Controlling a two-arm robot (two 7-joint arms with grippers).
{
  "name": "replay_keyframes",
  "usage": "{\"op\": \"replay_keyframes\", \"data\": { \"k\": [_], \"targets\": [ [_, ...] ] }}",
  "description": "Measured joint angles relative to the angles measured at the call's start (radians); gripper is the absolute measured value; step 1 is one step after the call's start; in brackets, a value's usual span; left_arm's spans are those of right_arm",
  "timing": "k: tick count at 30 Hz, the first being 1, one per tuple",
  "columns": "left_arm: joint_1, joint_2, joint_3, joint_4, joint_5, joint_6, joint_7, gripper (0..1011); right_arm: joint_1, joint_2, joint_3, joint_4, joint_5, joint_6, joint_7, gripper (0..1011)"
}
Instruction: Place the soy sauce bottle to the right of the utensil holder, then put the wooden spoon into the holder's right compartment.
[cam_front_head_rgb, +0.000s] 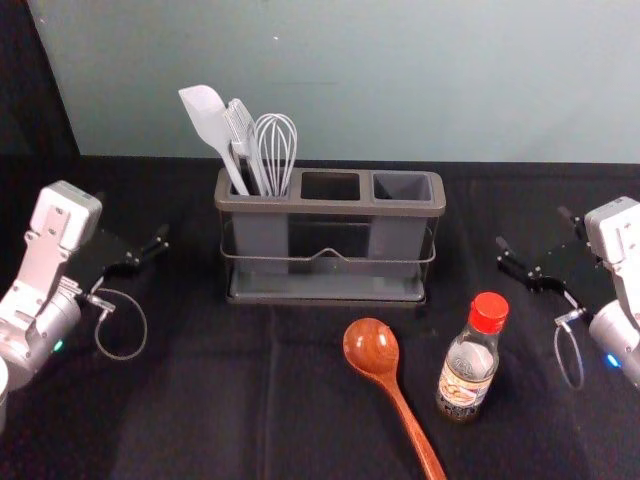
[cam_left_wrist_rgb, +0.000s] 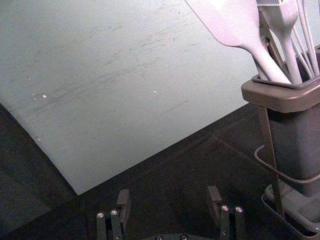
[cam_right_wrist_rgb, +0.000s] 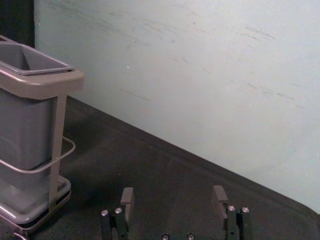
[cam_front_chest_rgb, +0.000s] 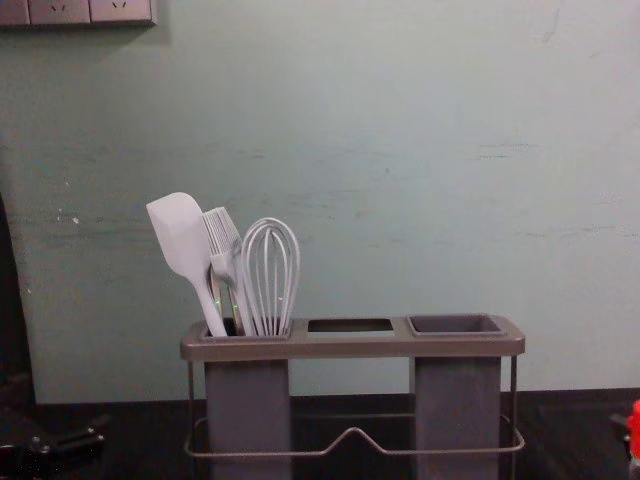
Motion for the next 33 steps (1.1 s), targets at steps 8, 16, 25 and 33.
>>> {"op": "replay_keyframes", "data": {
  "k": [8, 16, 25, 33],
  "targets": [
    [0.000, 0.000, 0.000, 0.000, 0.000, 0.000, 0.000, 1005, 0.000, 0.000, 0.000, 0.000, 0.000, 0.000, 0.000, 1003],
    [0.000, 0.000, 0.000, 0.000, 0.000, 0.000, 0.000, 1005, 0.000, 0.000, 0.000, 0.000, 0.000, 0.000, 0.000, 1002],
    [0.000, 0.000, 0.000, 0.000, 0.000, 0.000, 0.000, 1005, 0.000, 0.000, 0.000, 0.000, 0.000, 0.000, 0.000, 1003],
    [0.000, 0.000, 0.000, 0.000, 0.000, 0.000, 0.000, 1005, 0.000, 0.000, 0.000, 0.000, 0.000, 0.000, 0.000, 1002]
  ]
}}
